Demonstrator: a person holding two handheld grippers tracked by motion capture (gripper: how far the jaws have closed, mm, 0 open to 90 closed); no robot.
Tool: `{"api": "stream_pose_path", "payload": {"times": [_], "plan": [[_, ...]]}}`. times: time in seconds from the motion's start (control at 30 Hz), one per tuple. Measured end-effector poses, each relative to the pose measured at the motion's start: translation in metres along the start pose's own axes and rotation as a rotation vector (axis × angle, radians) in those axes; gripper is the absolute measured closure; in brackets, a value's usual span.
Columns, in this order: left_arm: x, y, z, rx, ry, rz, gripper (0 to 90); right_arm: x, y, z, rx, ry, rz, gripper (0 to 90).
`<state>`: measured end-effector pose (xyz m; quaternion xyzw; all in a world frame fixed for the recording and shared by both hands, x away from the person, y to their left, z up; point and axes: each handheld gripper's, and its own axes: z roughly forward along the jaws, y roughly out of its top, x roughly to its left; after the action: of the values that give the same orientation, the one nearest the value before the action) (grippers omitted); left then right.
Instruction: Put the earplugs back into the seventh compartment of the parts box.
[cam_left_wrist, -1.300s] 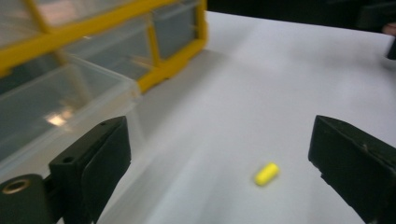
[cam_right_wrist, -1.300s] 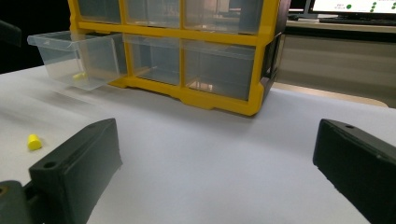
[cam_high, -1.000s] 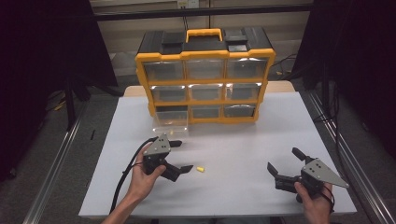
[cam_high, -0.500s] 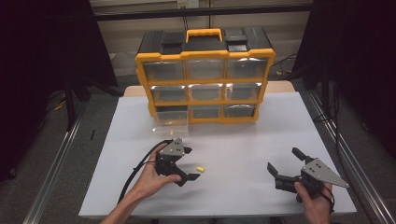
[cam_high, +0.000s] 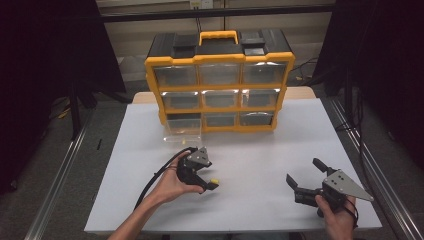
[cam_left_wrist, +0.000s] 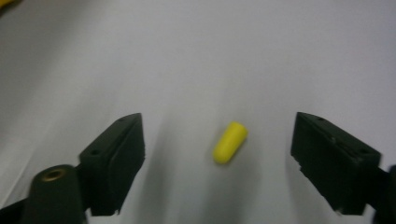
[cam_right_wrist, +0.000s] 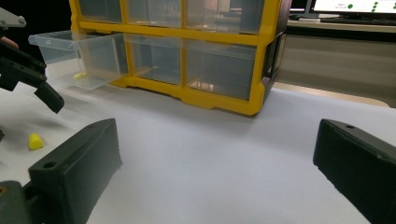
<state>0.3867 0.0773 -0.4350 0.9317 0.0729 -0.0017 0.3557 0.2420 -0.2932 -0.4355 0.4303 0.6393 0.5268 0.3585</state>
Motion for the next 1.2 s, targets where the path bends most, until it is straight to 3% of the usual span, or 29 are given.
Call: {"api": "stream_pose_path", "payload": {"times": [0.13,0.27,0.3,0.47,0.87,0.9,0.93,1.2], "plan": [[0.002,0.005,0.003,0.056,-0.036,0.031,31.7,0.0,0.0,0.0,0.001,0.0,-0.001,0.6],[0.002,0.011,0.007,0.102,-0.035,0.064,39.4,0.0,0.0,0.0,0.001,0.001,-0.002,0.6],[0.002,0.011,0.009,0.087,-0.046,0.062,42.5,0.0,0.0,0.0,0.0,0.0,-0.003,0.6],[0.0,0.011,0.01,0.133,-0.056,0.093,53.9,0.0,0.0,0.0,0.003,0.002,0.002,0.6],[-0.001,0.016,0.012,0.158,-0.076,0.102,69.2,0.0,0.0,0.0,0.001,0.003,-0.006,0.6],[0.0,0.017,0.012,0.163,-0.093,0.103,71.7,0.0,0.0,0.001,0.001,0.003,-0.004,0.6],[-0.001,0.017,0.012,0.156,-0.076,0.105,74.2,0.0,0.0,0.001,0.001,0.003,-0.006,0.6],[-0.001,0.015,0.012,0.145,-0.078,0.084,80.9,0.001,0.0,0.001,0.0,0.011,-0.004,0.6]]}}
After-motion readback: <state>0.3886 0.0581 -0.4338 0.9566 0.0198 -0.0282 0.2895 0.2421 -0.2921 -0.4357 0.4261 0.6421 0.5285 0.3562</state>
